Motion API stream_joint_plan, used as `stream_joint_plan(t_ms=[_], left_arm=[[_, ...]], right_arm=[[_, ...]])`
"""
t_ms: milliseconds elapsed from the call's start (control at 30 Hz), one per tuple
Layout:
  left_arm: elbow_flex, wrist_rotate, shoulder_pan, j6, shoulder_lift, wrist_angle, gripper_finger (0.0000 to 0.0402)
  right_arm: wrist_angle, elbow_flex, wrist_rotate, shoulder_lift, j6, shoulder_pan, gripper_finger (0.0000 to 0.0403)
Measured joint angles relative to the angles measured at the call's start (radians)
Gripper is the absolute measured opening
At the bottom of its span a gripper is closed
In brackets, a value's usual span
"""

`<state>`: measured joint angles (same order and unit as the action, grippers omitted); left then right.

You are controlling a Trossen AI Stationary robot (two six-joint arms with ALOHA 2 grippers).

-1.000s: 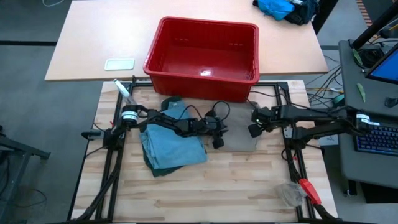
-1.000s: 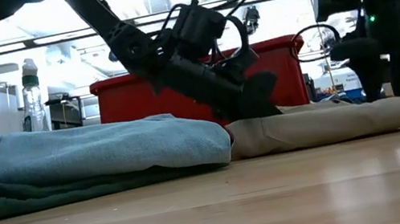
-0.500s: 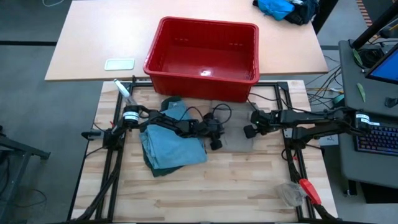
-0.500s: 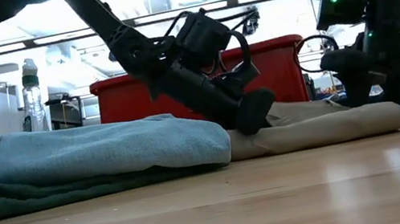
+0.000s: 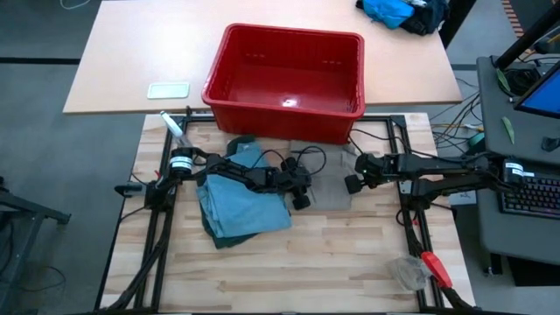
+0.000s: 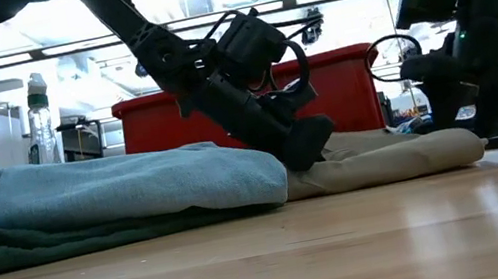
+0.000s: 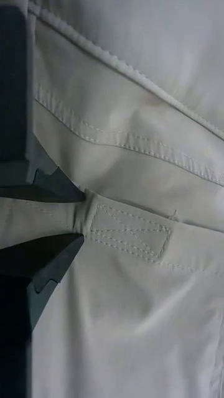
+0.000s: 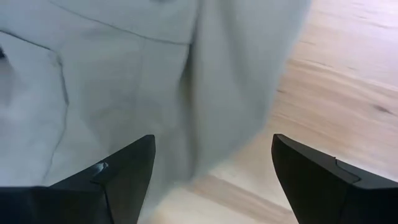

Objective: Fold Laundry from Bin
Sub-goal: Stack the light brown shorts on top of the blue jeans

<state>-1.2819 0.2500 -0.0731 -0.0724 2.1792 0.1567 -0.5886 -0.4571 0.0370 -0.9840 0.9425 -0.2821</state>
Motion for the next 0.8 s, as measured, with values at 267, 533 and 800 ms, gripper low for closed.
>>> stream_joint_plan(t_ms=[267,533,800], left_arm=[[0.001,-0.006,-0.001,0.011,-0.005,0.0,0.0077],[0.001,-0.006,-0.002,0.011,-0.005,-0.003,0.0077],[0.001,-0.002,-0.001,0.012,-0.007,-0.019,0.0077]], right_arm=[[0.241,0.133,-0.02,0.003,0.001,0.0,0.0309],[0.529,0.233,-0.096,0.032,0.013,-0.002,0.0309],[0.606,0.269,-0.203,0.128,0.028,0.0,0.0309]])
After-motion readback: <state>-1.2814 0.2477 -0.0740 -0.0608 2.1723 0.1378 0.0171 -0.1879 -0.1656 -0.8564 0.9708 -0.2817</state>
